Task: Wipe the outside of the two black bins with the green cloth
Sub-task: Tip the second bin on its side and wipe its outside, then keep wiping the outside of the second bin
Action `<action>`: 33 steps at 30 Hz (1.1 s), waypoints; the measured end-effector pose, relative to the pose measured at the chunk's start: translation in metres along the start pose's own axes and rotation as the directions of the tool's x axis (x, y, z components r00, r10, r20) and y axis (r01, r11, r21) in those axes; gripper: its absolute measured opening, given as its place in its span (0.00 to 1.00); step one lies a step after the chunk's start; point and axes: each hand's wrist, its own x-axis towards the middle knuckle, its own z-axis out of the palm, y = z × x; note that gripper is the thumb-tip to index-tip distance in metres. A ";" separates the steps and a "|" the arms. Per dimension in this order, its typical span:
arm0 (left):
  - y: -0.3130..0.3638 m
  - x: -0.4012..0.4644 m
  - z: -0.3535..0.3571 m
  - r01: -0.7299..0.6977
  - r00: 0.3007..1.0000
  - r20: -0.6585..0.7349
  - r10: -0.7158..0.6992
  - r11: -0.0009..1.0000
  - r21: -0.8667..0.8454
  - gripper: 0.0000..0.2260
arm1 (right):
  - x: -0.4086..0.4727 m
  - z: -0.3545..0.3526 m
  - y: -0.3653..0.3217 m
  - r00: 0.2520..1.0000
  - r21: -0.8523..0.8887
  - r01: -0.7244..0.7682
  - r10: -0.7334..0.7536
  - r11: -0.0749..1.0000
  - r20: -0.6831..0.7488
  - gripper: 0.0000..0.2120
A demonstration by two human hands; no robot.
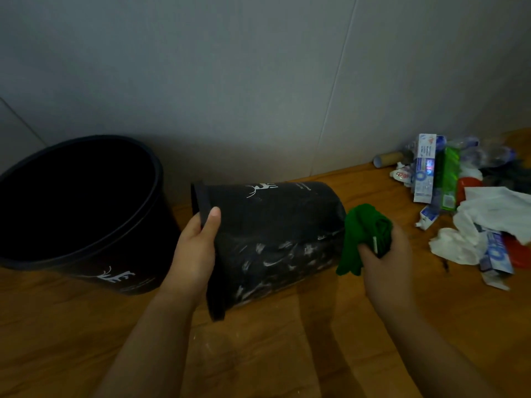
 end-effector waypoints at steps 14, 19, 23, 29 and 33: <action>0.074 0.003 0.033 -0.394 0.917 0.295 0.267 0.711 0.582 0.13 | 0.001 0.004 -0.055 0.985 0.376 -0.173 0.164 0.910 0.057 0.15; 0.064 -0.001 0.049 -0.522 0.852 0.421 0.310 0.470 0.711 0.10 | 0.004 -0.003 -0.058 0.928 0.533 -0.370 0.324 0.761 0.181 0.10; 0.045 -0.001 0.061 -0.573 0.805 0.507 0.307 0.182 0.799 0.09 | 0.004 -0.011 -0.061 0.877 0.556 -0.480 0.379 0.679 0.295 0.15; 0.020 0.009 0.068 -0.547 0.744 0.574 0.341 -0.182 0.817 0.12 | 0.002 -0.020 -0.062 0.844 0.545 -0.537 0.399 0.644 0.359 0.14; 0.015 0.011 0.067 -0.534 0.723 0.592 0.355 -0.256 0.806 0.14 | 0.002 -0.022 -0.063 0.831 0.528 -0.556 0.433 0.642 0.349 0.13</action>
